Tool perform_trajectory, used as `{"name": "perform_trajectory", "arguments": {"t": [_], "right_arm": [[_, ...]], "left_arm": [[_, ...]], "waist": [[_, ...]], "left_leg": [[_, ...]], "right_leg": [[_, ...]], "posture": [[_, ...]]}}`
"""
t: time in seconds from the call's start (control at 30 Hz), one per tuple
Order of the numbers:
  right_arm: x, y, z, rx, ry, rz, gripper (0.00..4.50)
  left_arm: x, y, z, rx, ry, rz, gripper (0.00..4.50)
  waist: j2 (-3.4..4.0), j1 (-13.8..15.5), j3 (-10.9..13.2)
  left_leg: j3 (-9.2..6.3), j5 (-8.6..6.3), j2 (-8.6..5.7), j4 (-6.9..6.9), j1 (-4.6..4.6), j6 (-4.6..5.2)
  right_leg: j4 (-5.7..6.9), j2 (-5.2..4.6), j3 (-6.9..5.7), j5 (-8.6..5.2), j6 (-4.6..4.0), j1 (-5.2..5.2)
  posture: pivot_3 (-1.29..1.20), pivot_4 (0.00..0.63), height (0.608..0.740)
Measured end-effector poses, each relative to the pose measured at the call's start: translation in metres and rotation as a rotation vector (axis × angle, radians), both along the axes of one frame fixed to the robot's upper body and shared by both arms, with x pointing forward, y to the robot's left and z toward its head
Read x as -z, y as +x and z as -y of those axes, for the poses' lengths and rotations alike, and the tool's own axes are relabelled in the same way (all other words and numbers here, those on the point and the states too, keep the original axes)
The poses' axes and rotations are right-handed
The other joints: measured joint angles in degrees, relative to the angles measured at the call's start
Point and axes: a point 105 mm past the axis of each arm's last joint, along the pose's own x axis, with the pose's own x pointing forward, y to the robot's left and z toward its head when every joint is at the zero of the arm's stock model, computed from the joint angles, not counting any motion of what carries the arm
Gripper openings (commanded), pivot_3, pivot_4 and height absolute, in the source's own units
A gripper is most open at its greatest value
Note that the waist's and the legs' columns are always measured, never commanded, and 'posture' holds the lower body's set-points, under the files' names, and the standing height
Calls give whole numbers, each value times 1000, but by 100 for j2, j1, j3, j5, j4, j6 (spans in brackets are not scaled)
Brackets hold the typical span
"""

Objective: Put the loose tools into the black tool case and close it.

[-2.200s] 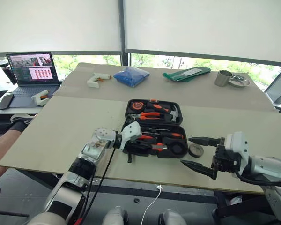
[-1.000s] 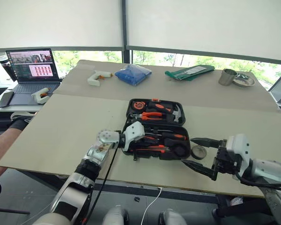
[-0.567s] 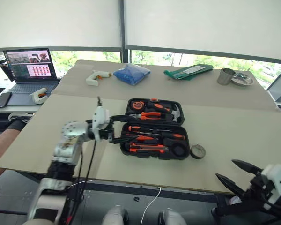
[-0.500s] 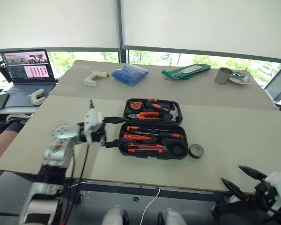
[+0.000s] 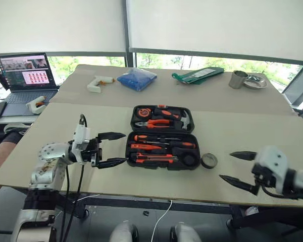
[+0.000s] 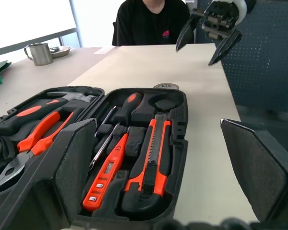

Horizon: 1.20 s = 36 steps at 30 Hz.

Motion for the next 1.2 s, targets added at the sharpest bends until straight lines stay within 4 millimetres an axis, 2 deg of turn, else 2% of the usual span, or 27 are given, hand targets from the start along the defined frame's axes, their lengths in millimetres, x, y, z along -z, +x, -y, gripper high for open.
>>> {"name": "perform_trajectory", "arguments": {"t": [0.23, 0.37, 0.7, 0.8, 0.9, 1.0, 1.07, 1.13, 1.2], "right_arm": [[20, 29, -11, 0, -137, -87, 4500], [32, 34, -6, 26, -196, -122, 3449], [34, 37, 4, 38, -216, -167, 108], [26, 40, 4, 15, -196, -163, 46], [5, 44, 0, -6, -147, -134, 46], [-33, 50, -29, -81, 8, -77, 46], [-45, 48, -49, -145, 75, -82, 46], [-40, 45, -63, -189, 96, -129, 46], [-26, 44, -72, -213, 76, -185, 46]], "left_arm": [[2, -14, 17, 91, -2, -17, 4429], [2, -19, 20, 102, -2, -18, 4500], [5, -25, 24, 119, 5, -20, 4500], [5, -26, 24, 111, 4, -18, 4500], [5, -27, 25, 104, 6, -13, 4500], [6, -28, 24, 94, 4, -18, 4500], [6, -27, 24, 87, 4, -18, 4500], [6, -26, 23, 74, 1, -19, 4500], [8, -23, 20, 53, 0, -28, 4500]], "waist": [[-1, 20, 1], [-1, 22, 1], [-1, 13, 1], [-1, 12, 1], [-1, -1, 1], [-1, -40, 2], [-1, -37, 2], [-1, -28, 1], [-1, -9, 1]], "left_leg": [[8, -26, -17, 7, -33, 17], [7, -26, -19, 8, -36, 16], [6, -20, -12, 16, -31, 9], [7, -20, -12, 15, -31, 9], [8, -20, -8, 15, -31, 9], [8, -15, 5, 15, -30, 0], [2, -10, 11, 14, -29, -7], [2, -10, 11, 14, -30, -8], [6, -10, 9, 14, -31, -8]], "right_leg": [[-4, -6, -1, 7, 56, -19], [-5, -6, -3, 6, 59, -19], [0, -5, -2, 13, 55, -18], [2, -4, -1, 15, 55, -19], [3, -1, -1, 15, 54, -20], [3, 11, -1, 23, 42, -24], [4, 19, -3, 22, 40, -23], [5, 19, -3, 23, 38, -23], [5, 14, -2, 23, 38, -27]], "posture": [[0, 150, 739], [0, 150, 739], [0, 150, 739], [0, 150, 739], [0, 150, 739], [0, 150, 739], [0, 150, 739], [0, 150, 739], [0, 150, 739]]}}
